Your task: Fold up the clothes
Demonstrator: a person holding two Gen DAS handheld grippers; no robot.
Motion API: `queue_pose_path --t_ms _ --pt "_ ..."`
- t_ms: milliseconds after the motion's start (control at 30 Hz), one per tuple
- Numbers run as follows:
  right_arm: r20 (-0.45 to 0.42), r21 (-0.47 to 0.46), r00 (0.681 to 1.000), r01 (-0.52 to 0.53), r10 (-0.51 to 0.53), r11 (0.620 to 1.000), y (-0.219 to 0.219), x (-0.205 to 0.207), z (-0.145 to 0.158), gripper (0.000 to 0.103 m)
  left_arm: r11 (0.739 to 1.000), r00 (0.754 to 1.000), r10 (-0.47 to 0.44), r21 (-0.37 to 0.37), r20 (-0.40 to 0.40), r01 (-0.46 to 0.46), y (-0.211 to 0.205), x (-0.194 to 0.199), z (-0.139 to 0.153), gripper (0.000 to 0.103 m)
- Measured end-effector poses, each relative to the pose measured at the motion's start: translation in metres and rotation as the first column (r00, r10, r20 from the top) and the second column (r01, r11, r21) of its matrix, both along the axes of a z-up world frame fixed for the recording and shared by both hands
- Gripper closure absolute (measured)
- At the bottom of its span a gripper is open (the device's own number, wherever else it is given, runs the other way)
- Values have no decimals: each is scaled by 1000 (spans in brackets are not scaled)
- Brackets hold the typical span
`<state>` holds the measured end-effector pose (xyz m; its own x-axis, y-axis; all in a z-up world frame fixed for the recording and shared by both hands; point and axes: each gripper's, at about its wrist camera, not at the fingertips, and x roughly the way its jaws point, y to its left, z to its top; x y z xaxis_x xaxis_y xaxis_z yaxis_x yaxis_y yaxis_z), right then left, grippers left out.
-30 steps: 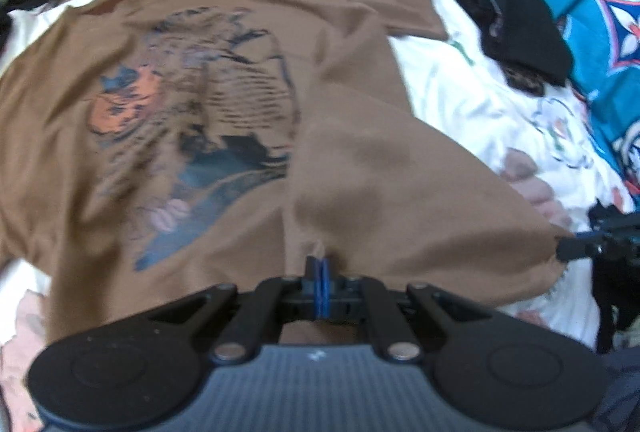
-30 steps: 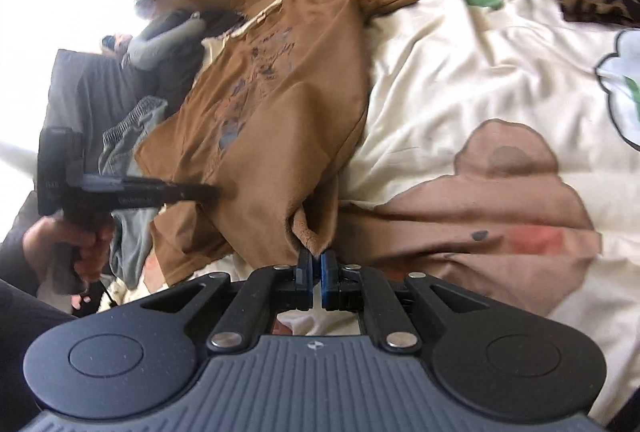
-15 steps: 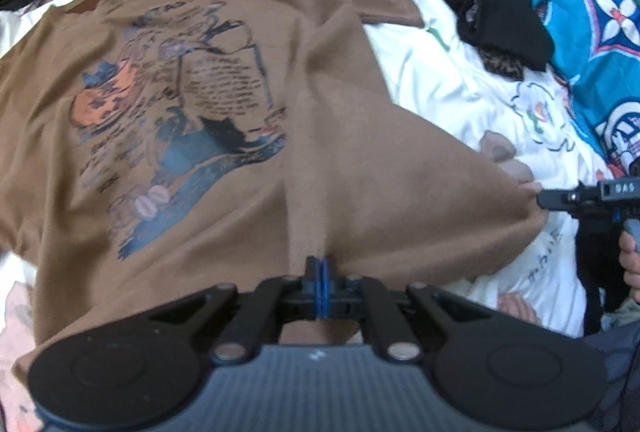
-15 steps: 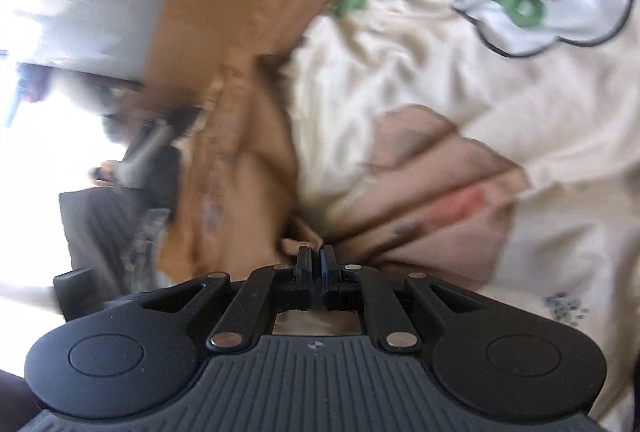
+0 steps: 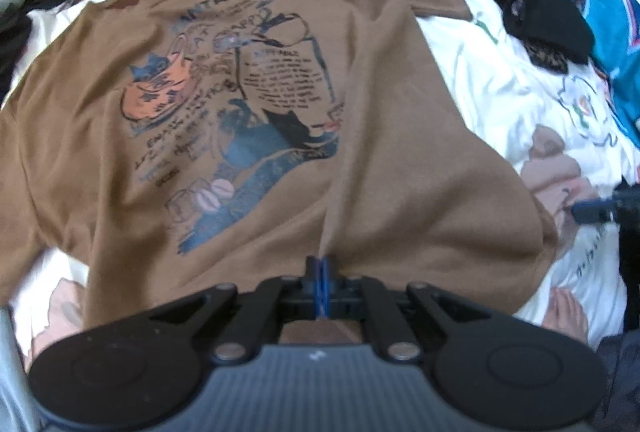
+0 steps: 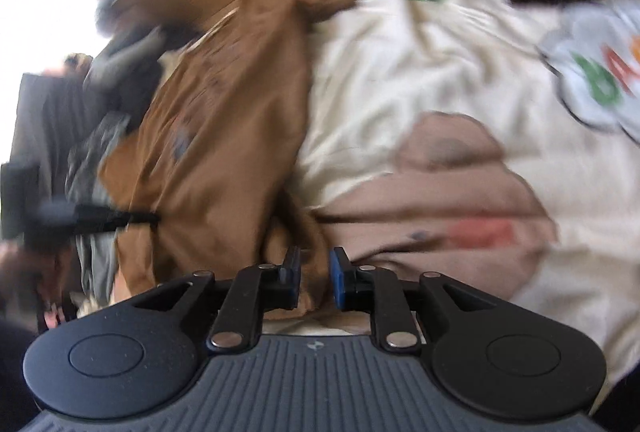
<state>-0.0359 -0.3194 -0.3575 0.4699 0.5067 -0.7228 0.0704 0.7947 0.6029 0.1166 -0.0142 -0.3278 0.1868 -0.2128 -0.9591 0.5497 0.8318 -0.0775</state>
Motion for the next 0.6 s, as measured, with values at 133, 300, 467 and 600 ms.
queue_pose_path --t_ms 133,300,467,600 --pt "23 -44 990 -138 139 989 24 3 9 86 1000 1000 9 -11 -16 -9 0 2 0 100" --pt "-20 -135 978 -210 209 968 43 3 2 86 999 1000 26 -34 -16 -27 1 2 4 98" --pt "-17 -245 966 -253 257 936 54 3 1 68 999 999 34 -34 -15 -34 4 1 5 98" --pt "-6 -318 952 -291 305 902 66 4 6 68 998 999 42 -37 -10 -43 5 2 6 98"
